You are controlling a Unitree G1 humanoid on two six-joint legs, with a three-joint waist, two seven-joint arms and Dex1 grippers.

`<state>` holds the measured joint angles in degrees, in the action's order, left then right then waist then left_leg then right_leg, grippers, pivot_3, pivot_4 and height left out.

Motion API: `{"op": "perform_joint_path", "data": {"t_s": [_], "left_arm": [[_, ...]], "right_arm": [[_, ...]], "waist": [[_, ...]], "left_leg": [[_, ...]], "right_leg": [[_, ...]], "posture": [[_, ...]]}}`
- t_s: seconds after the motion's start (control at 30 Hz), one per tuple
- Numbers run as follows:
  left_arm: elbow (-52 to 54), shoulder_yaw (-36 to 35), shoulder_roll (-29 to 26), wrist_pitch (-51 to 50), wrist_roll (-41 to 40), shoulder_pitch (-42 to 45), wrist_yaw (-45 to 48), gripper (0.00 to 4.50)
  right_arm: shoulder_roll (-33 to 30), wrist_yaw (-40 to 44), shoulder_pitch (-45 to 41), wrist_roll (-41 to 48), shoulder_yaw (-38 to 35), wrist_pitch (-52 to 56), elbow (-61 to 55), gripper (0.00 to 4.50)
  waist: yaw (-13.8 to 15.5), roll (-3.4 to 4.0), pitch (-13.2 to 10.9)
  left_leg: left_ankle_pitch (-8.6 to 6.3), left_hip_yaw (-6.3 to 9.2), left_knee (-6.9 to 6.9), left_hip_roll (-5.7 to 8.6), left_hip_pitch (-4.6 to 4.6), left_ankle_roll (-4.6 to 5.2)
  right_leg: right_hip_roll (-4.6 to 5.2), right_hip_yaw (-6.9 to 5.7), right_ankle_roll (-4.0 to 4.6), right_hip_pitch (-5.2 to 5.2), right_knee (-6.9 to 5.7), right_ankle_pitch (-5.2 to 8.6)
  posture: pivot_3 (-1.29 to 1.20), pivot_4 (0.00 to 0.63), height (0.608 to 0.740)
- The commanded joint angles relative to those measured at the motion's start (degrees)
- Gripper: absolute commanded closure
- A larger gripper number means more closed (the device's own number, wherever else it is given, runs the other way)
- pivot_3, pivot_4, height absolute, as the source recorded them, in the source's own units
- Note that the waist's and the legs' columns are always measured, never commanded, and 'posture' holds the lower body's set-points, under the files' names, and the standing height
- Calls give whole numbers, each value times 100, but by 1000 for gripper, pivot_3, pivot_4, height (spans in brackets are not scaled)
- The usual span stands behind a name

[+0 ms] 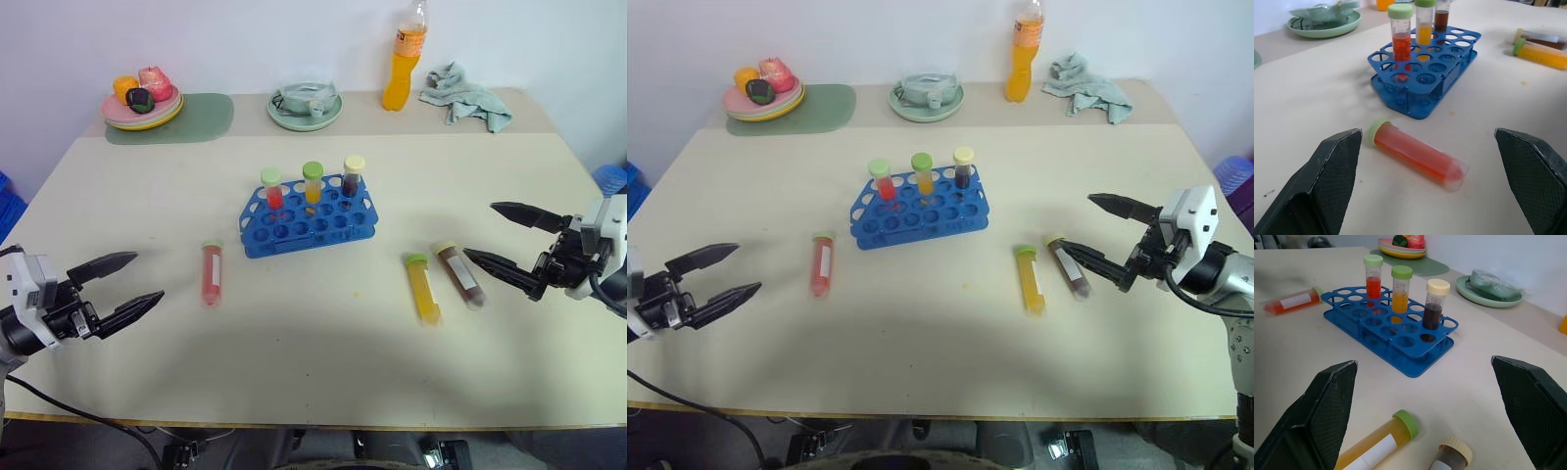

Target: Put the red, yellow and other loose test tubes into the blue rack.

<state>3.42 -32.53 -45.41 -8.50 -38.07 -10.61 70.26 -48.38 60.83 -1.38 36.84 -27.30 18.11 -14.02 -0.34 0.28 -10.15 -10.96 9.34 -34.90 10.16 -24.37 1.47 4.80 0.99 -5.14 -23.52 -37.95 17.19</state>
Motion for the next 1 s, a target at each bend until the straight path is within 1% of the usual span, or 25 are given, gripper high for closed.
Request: {"op": "perform_joint_path", "data": {"t_s": [0.03, 0.43, 0.57, 0.8, 0.93, 1.0], "left_arm": [[87, -133, -5, 85, 7, -27, -23, 67], [44, -3, 11, 15, -44, 73, 9, 67], [158, 88, 18, -141, -124, 161, 11, 67], [475, 378, 102, -39, -99, 296, 188, 67], [713, 685, 62, -91, -140, 478, 395, 67], [799, 830, 38, -138, -143, 600, 446, 67]], "right_arm": [[12, 32, -9, 40, -128, -140, -27, 0], [-14, 67, 73, 5, -163, -249, 63, 0], [-1, 41, 83, -21, -150, -283, 76, 0], [-33, -56, -80, -29, -22, -197, 91, 0], [-79, -987, -151, -609, 210, 182, -305, 0], [-264, -1350, -211, -556, 408, 1025, -526, 0]], "waist": [[-2, 0, 0], [1, 0, 0], [2, 0, 0], [5, 0, 0], [8, 1, 1], [9, 1, 1]], "left_leg": [[0, 0, 0, 0, 0, 0], [0, 0, 0, 0, 0, 0], [0, 0, -1, 0, 0, 0], [0, 0, -3, 0, 0, 0], [0, -1, -7, 0, 1, 0], [0, -2, -8, 0, 1, 0]], "right_leg": [[0, 0, 0, 0, 0, 0], [0, 0, 0, 0, 0, 0], [0, 0, 0, 0, -1, 0], [0, 0, 0, 1, -1, -1], [0, 0, 0, 1, -5, -1], [0, 0, 0, -2, -7, -1]], "posture": [[0, 150, 740], [0, 150, 740], [0, 150, 740], [0, 150, 740], [0, 150, 740], [0, 150, 740]]}}
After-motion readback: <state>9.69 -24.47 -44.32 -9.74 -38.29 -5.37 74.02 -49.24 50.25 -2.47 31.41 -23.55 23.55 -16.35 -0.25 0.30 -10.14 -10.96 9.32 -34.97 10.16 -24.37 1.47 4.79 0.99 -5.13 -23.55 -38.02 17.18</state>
